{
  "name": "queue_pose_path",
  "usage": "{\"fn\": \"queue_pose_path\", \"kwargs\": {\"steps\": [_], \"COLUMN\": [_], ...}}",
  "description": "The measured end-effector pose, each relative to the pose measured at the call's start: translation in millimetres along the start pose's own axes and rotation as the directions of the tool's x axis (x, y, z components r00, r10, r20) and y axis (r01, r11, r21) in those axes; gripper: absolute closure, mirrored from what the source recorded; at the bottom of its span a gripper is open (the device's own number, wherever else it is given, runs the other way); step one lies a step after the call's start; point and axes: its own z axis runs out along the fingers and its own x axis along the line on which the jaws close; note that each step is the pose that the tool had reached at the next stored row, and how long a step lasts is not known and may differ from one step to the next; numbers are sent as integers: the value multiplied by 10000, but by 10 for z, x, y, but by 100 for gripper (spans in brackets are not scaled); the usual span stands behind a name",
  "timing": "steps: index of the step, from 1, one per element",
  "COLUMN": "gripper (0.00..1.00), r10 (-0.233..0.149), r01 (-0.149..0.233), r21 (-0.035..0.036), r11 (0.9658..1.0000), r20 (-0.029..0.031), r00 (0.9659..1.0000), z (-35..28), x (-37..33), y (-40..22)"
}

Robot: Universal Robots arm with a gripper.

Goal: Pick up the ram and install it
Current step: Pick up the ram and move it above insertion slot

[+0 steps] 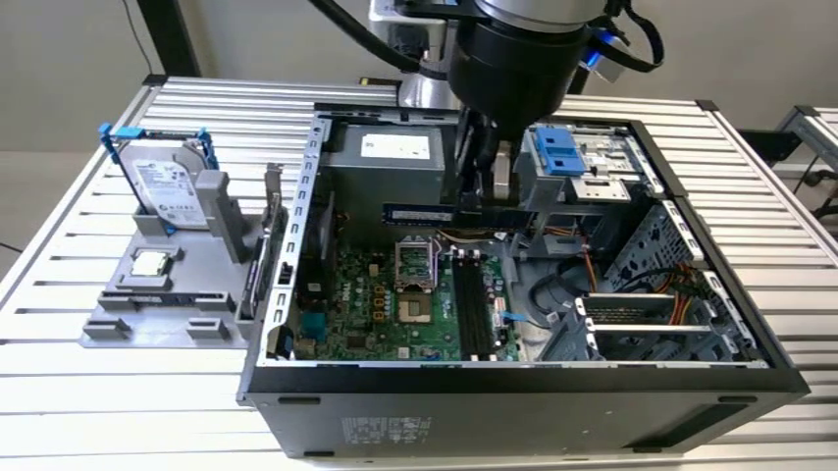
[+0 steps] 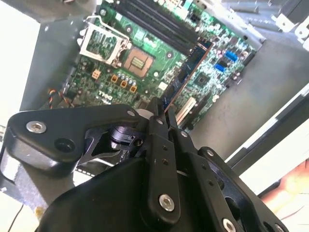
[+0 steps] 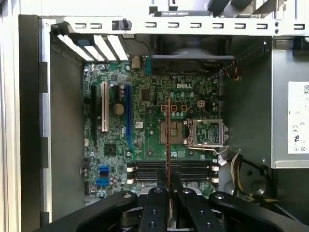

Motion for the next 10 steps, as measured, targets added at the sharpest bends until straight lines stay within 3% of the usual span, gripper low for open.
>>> {"fn": "queue_pose_path", "kwargs": {"steps": [10], "gripper": [100], "r10": [-9], "r01": [9], "r21": [-12], "r11": [10000], "r20": [-1], "r00": [10000], "z": [-13], "x": [-9], "y": [-267]}}
